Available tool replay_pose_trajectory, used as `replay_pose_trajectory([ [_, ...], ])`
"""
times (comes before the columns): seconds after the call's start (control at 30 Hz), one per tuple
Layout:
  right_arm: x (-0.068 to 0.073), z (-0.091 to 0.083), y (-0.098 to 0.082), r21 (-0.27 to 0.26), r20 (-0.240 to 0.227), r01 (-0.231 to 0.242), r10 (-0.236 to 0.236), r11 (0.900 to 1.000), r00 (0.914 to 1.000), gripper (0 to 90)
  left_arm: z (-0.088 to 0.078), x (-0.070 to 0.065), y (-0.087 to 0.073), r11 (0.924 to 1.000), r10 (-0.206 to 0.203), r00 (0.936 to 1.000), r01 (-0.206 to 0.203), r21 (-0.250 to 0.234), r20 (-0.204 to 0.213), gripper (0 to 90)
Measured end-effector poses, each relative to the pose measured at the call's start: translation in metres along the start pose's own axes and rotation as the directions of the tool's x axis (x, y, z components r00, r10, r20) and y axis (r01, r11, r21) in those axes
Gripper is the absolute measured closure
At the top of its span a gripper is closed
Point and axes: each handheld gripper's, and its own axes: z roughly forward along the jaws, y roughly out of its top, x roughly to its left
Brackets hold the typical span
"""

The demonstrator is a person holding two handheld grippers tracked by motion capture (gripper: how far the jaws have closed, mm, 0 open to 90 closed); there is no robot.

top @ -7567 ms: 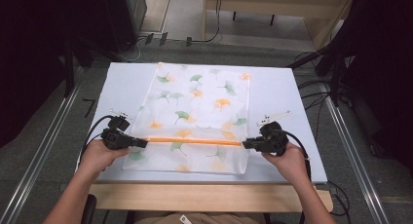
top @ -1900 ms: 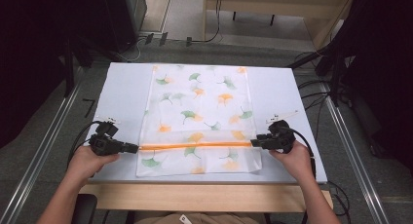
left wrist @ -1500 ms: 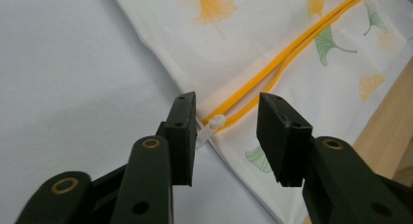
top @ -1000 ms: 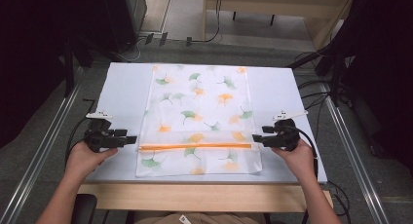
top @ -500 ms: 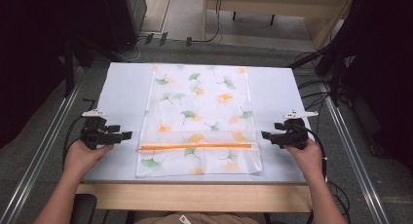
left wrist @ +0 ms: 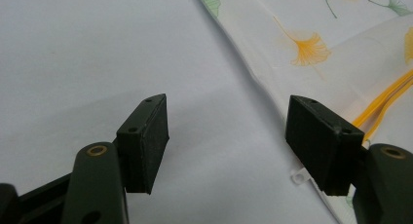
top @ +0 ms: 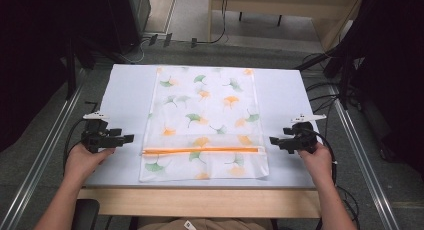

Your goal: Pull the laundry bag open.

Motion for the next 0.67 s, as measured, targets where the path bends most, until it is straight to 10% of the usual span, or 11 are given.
replay_pose_trajectory([
  [0.67, -0.0001, 0.0008, -0.0008, 0.02, 0.005, -0.011, 0.011, 1.0, 0.9999, 25.2, 0.0004, 0.0007, -0.0002, 1.0, -0.005, 1.0, 0.005, -0.001, 0.007, 30.8],
])
